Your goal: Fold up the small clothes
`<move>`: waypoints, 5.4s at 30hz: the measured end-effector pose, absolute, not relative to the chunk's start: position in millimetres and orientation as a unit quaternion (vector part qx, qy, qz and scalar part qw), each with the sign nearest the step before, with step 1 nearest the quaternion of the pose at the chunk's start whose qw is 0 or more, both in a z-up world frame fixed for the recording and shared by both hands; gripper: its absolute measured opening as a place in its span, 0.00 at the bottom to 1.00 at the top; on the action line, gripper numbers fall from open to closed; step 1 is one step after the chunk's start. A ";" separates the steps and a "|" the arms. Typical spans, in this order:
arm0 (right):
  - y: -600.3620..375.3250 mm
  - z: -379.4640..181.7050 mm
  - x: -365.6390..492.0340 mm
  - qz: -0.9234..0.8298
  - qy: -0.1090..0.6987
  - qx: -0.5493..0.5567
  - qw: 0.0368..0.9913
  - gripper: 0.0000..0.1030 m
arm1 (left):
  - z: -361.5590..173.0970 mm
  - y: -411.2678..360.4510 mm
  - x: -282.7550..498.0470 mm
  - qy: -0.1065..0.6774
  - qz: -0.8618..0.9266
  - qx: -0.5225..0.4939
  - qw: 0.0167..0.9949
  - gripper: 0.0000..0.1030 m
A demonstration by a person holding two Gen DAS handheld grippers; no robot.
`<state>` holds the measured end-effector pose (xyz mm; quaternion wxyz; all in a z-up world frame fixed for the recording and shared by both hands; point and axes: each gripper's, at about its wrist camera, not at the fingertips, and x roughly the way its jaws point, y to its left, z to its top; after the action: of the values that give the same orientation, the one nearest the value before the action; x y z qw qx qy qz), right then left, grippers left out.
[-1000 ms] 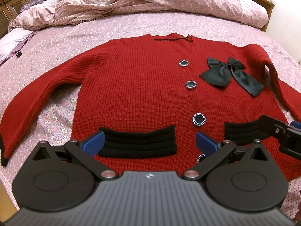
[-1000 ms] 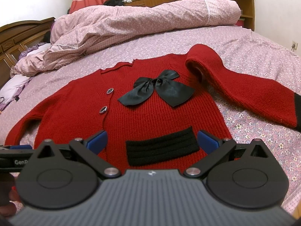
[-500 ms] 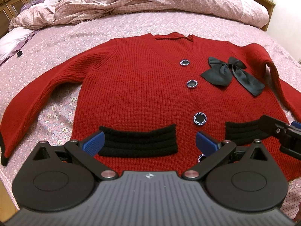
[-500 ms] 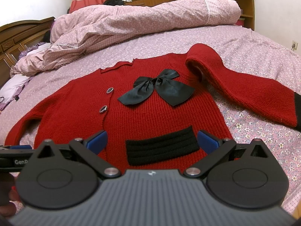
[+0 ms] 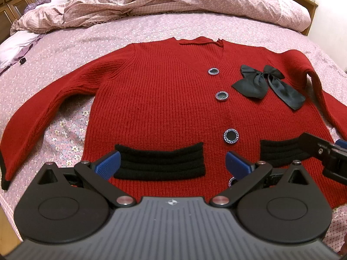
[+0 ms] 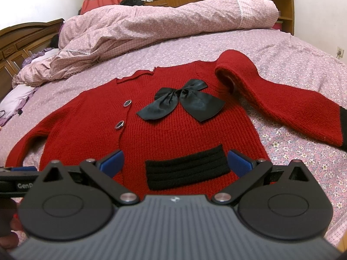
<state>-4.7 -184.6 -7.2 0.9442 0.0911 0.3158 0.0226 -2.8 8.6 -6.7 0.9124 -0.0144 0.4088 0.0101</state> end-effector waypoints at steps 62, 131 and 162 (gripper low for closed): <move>-337.2 -46.4 36.5 -0.140 0.304 0.262 0.905 1.00 | -38.2 -32.2 124.0 0.466 -0.017 0.003 0.885 1.00; -389.6 27.7 63.9 -0.088 0.122 0.348 0.925 0.14 | -13.8 1.8 113.6 0.450 0.026 0.013 0.893 1.00; -175.9 71.9 152.6 0.154 0.146 0.219 0.952 0.14 | 0.6 114.6 95.1 0.413 0.166 -0.014 0.895 1.00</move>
<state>152.6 -175.9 71.9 0.9524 0.2188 0.1457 0.1543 95.1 114.6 0.6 0.8952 -0.0142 0.4133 0.1660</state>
